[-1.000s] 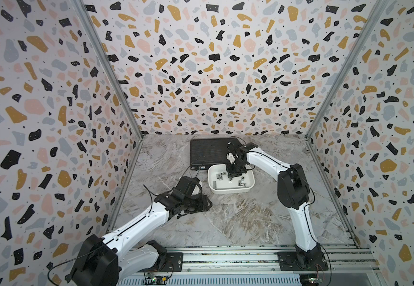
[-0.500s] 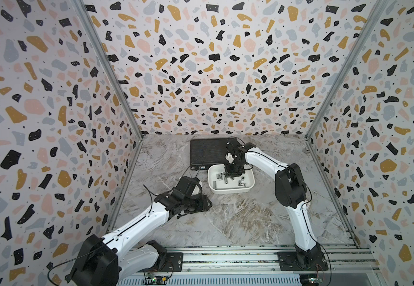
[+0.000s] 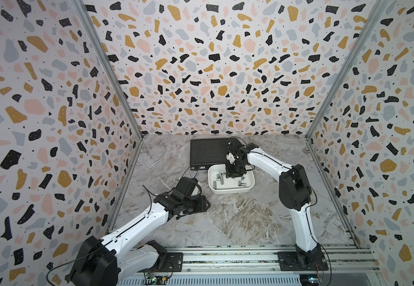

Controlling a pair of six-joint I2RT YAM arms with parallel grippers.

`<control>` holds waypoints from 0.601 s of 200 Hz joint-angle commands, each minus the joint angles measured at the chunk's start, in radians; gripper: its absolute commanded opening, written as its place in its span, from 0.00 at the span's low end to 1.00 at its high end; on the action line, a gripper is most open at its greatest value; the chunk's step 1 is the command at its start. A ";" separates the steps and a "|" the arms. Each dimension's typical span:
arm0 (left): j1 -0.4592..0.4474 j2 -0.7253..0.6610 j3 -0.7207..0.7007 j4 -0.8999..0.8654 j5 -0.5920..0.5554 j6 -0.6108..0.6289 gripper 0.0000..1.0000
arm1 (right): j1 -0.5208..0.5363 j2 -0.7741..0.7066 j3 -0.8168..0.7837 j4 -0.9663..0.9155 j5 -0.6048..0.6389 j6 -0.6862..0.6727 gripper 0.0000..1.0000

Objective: Put the socket on the desktop into the storage box
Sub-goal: Place the socket head in the storage box, then pick up the socket head at the center of the board.

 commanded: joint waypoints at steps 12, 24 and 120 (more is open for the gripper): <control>0.005 -0.006 0.029 -0.057 -0.053 0.006 0.55 | 0.016 -0.164 -0.089 0.044 0.007 -0.016 0.37; 0.005 -0.002 0.034 -0.074 -0.067 0.002 0.55 | 0.019 -0.203 -0.130 0.065 0.007 -0.021 0.38; 0.001 0.006 0.051 -0.145 -0.167 -0.059 0.59 | 0.054 -0.620 -0.584 0.327 -0.123 -0.108 0.39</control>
